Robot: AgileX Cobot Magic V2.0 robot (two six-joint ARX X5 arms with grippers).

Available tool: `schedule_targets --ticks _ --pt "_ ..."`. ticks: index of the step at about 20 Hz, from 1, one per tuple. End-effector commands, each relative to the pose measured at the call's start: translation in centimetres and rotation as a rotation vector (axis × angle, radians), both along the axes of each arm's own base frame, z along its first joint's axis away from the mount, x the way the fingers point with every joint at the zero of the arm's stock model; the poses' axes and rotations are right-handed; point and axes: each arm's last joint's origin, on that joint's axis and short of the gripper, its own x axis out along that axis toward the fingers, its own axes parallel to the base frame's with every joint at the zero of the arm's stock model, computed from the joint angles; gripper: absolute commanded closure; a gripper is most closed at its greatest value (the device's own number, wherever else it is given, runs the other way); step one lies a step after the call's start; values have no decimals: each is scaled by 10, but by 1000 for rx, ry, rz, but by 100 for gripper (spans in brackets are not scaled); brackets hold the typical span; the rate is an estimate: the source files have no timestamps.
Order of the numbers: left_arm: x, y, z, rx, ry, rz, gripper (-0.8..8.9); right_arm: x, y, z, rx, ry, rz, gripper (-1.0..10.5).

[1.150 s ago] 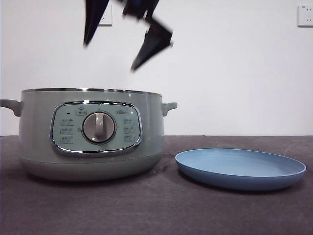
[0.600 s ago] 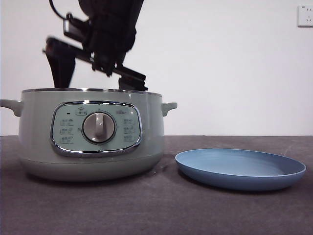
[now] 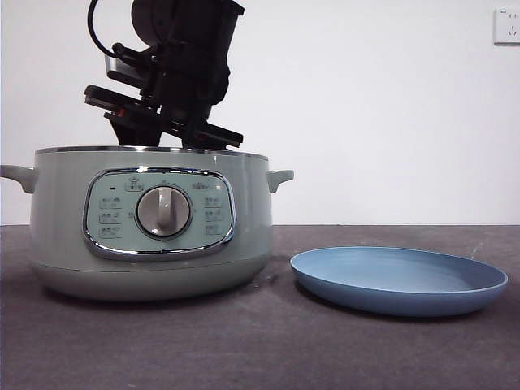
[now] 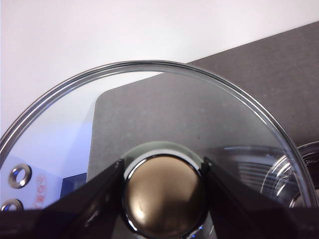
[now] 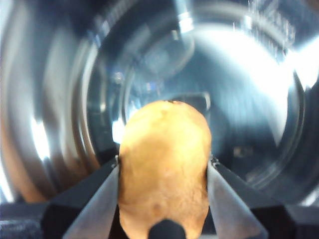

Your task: Take the potato out from the steamer,put the potato on the plate,close the lid

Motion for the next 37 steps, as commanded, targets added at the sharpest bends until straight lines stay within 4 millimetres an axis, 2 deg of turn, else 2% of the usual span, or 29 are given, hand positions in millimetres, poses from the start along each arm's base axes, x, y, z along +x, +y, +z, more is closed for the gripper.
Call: schedule_targets --ticks 1,2,4,6,7,9,10,12,13,15,19,22,26,29,32,35,36,37 --pt "-10 0 1 -16 33 -54 822 6 -10 28 52 -57 -12 957" --pt "-10 0 1 -26 34 -70 822 8 -20 53 100 -103 -30 957" --pt "-9 -2 1 -59 35 -122 822 1 -57 120 199 -213 -80 957" --pt "-9 -5 2 -119 34 -213 822 -22 -111 182 242 -329 -174 957" --pt "-9 -7 2 -145 33 -255 822 -33 -135 201 209 -377 -237 957" --pt "-9 -12 3 -221 29 -382 822 -52 -177 221 149 -378 -322 957" --pt "-9 -15 4 -260 28 -452 822 -55 -191 230 173 -392 -366 957" --pt "-10 -21 6 -302 16 -541 822 -49 -206 231 175 -390 -438 957" --pt "-10 -23 6 -309 16 -559 822 -45 -209 227 164 -377 -454 957" --pt "-11 -26 6 -309 21 -574 822 -36 -207 205 105 -311 -459 957" --pt "-13 -30 5 -310 39 -589 822 -22 -200 137 -70 -116 -452 957" --pt "-13 -30 5 -310 40 -590 822 -15 -193 86 -125 -44 -442 958" --pt "-13 -31 5 -309 40 -590 822 -15 -188 15 -115 44 -426 958" --pt "-13 -31 5 -310 40 -590 822 -17 -189 -33 -82 30 -439 958" --pt "-13 -31 5 -310 40 -590 822 -22 -192 -60 -57 10 -456 958" --pt "-13 -31 5 -310 40 -590 822 -24 -194 -65 -67 23 -460 928" --pt "-13 -31 5 -310 40 -590 822 -24 -194 -65 -65 24 -459 841" --pt "-13 -31 5 -310 40 -590 822 -24 -194 -65 -66 27 -465 641"
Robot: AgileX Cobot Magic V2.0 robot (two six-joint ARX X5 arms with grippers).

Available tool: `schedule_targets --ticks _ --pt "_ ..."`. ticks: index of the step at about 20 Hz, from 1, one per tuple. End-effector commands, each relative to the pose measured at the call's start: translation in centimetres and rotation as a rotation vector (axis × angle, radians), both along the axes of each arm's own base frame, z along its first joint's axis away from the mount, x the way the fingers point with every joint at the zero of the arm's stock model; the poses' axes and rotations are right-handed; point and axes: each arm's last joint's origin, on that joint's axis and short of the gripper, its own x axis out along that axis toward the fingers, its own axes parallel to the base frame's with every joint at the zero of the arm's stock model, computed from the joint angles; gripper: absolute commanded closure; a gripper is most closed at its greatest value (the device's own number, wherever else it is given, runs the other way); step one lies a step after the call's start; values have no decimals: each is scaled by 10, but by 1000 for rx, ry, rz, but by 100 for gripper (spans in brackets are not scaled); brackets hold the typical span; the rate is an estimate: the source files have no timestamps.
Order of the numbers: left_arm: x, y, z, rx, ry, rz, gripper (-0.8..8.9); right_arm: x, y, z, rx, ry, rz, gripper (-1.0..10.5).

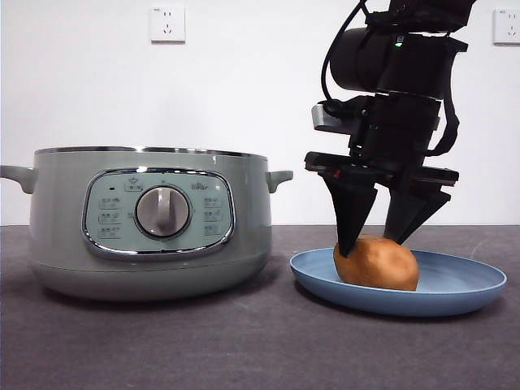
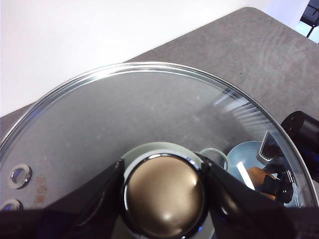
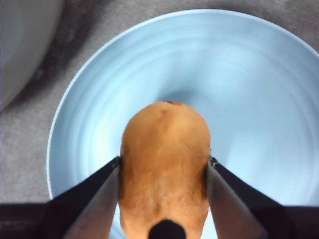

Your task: Take the potato out from the steamer,put the potato on the plate,close the lid

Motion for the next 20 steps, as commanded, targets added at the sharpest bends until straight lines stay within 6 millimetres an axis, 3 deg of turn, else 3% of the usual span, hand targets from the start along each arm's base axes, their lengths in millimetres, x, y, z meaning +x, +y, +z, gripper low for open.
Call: schedule_targets --ticks 1,2,6,10,15,20 --pt "-7 1 5 0 -24 -16 822 -2 -3 -11 -12 40 -25 468" --pt "-7 1 5 -1 -25 -16 822 -1 -3 -11 -12 37 -25 393" --pt "-7 -1 6 -3 -33 -20 822 -4 -7 14 23 -25 -32 393" --pt "-5 -1 8 -11 -67 -21 822 -22 -17 82 105 -166 -30 415" --pt "-3 -2 14 -36 -129 -30 821 -74 -45 172 243 -417 -29 415" --pt "18 -24 -9 -70 -77 -152 821 -117 -68 217 307 -541 -31 415"
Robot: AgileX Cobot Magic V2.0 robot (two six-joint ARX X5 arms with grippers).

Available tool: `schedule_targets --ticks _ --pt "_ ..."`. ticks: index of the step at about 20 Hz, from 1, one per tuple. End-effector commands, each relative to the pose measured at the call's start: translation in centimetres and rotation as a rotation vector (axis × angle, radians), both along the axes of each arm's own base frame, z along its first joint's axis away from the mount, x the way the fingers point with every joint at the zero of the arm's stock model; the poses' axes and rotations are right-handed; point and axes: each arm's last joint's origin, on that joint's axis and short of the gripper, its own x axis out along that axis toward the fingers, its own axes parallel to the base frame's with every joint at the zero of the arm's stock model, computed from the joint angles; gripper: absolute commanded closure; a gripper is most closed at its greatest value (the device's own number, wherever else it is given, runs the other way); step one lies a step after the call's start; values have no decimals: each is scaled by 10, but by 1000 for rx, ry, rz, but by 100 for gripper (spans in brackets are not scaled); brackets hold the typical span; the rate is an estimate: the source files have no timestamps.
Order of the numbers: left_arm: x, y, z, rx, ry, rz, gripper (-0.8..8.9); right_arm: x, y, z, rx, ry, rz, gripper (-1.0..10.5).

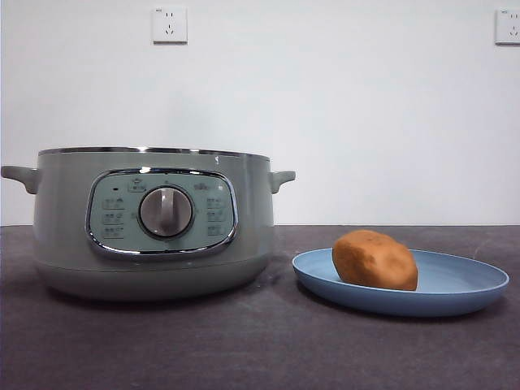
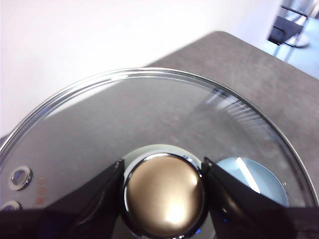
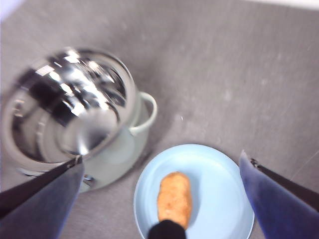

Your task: Take the potato out from the steamer,put the potato on the plate,close the lid

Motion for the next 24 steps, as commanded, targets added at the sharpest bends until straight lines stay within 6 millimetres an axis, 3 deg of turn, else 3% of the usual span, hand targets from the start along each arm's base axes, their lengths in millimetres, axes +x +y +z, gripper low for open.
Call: schedule_targets --ticks 1,6,9,20,24 --pt "13 -13 -15 -4 2 -43 821 -9 -5 7 11 -16 -6 415" --pt "49 -33 -79 63 117 50 821 -19 -11 8 0 -2 -9 415" --pt "60 -38 -113 81 176 54 821 -19 -11 8 -1 -3 -7 415" --pt "66 -51 -199 166 321 74 821 -19 -11 8 0 -6 -8 415" --pt "64 -55 -216 205 331 93 821 -19 -10 9 6 -16 -7 415"
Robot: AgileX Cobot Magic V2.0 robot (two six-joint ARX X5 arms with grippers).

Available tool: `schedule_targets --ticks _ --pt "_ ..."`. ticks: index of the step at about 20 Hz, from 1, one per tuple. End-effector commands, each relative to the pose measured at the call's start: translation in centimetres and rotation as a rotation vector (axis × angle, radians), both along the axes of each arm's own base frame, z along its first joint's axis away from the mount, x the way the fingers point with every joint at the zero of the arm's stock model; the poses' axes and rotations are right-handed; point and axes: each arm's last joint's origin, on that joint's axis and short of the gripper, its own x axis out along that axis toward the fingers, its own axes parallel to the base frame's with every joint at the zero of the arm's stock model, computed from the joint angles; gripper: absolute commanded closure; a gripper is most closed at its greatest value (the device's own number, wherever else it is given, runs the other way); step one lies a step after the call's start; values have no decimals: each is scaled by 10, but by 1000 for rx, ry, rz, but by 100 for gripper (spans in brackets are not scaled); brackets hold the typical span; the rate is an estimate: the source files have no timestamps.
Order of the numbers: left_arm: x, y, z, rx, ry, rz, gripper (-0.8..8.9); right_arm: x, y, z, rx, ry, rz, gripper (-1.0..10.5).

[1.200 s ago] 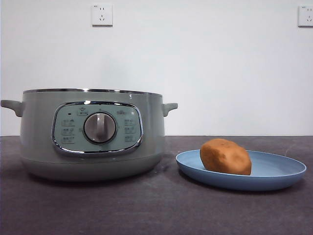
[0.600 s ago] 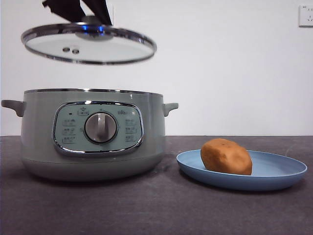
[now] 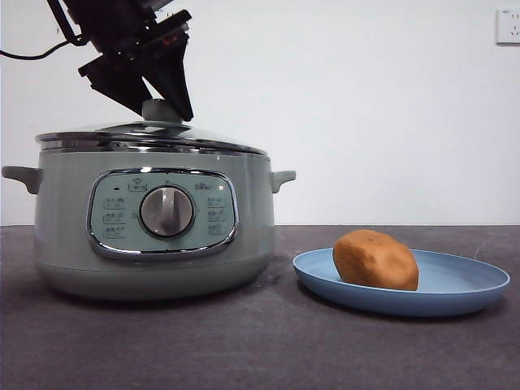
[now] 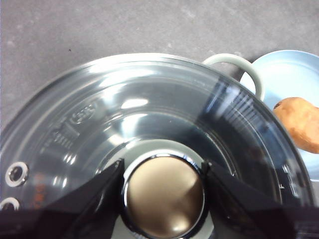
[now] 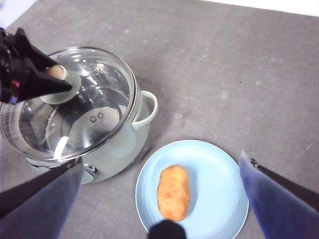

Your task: Take the potato out from the steamer,put the potato on the plate,close the lid

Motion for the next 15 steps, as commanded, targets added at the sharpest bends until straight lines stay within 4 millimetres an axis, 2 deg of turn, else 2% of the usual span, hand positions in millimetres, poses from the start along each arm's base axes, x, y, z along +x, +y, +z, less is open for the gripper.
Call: schedule_targets --ticks 1,7,10,13,15 --pt "-2 -2 -8 2 2 11 821 0 0 1 7 -12 -4 415" --pt "-9 -13 -29 10 21 -19 822 0 0 1 7 -13 -4 415" --pt "-10 -13 -32 17 36 -19 794 0 0 1 7 -12 -3 415" --pt "-8 -13 -29 6 21 6 429 0 0 1 8 -12 -2 415" --pt "-6 -11 -23 17 0 25 405 0 0 1 9 -11 -1 415"
